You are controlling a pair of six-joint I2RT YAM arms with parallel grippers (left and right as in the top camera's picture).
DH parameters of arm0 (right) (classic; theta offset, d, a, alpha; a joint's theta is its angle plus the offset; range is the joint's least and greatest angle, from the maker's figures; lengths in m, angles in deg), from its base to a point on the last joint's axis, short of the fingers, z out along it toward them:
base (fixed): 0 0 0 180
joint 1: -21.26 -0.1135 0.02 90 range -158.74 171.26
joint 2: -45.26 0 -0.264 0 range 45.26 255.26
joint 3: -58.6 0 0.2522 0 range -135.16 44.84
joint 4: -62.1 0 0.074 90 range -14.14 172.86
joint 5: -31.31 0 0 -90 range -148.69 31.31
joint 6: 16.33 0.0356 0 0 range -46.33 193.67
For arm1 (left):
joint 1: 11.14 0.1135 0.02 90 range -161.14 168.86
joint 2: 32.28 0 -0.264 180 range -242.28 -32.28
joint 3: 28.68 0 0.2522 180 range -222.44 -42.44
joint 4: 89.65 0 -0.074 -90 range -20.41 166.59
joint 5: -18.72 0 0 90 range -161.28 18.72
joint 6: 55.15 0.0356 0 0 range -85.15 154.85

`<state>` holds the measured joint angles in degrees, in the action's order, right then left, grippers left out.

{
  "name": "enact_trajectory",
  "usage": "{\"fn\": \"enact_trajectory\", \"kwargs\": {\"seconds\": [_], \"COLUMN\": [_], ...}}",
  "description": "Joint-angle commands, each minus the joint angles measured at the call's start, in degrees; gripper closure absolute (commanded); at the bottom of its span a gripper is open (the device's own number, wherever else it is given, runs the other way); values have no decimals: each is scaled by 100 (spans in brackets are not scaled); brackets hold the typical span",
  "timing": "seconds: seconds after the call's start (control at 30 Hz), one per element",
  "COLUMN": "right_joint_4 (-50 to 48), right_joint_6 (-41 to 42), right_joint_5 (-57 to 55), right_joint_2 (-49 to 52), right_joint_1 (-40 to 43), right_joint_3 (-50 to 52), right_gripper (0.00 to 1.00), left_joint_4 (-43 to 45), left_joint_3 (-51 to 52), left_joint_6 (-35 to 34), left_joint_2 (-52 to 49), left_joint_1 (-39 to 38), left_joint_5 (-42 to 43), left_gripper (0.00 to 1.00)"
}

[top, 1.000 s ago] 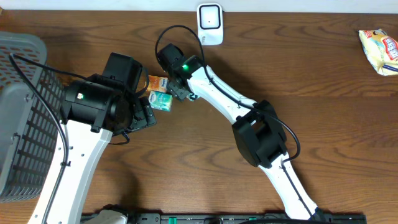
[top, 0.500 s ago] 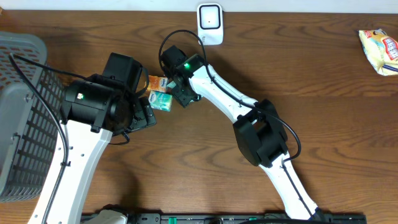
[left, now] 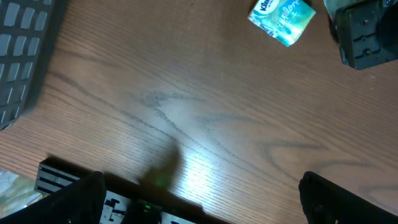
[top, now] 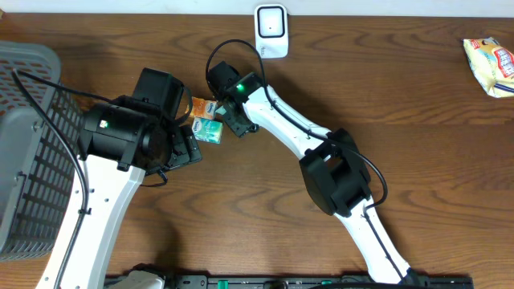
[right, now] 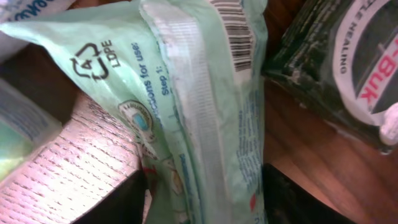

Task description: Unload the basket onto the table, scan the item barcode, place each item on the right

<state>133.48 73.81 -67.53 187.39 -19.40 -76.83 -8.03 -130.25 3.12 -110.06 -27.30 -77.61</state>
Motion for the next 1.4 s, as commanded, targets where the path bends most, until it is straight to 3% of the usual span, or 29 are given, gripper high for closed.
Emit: {"fn": "enact_trajectory", "kwargs": {"seconds": [0.0,0.4,0.77,0.93,1.07,1.37], "right_joint_4": [74,632,1659,1670,1679,1655], "right_joint_6": [505,658,-826,-903,-901,-894], "right_joint_5": [-37,2863,5899,6015,5324,4804], "right_joint_2": [46,-551,-562,-562,-562,-573], "right_joint_1": [-103,557,1624,1945,2065,1644], "right_joint_3": [109,44,315,697,935,796], "right_gripper": [54,62,66,65,56,48], "left_joint_4": [-17,-17,-17,-17,-17,-17], "left_joint_3": [-22,-22,-22,-22,-22,-22], "left_joint_6": [-52,-52,-52,-52,-52,-52], "left_joint_2": [31,31,31,31,31,31], "left_joint_1": [24,24,24,24,24,24], "left_joint_5": [-15,-15,-15,-15,-15,-15], "left_gripper": [2,2,2,2,2,3]}}
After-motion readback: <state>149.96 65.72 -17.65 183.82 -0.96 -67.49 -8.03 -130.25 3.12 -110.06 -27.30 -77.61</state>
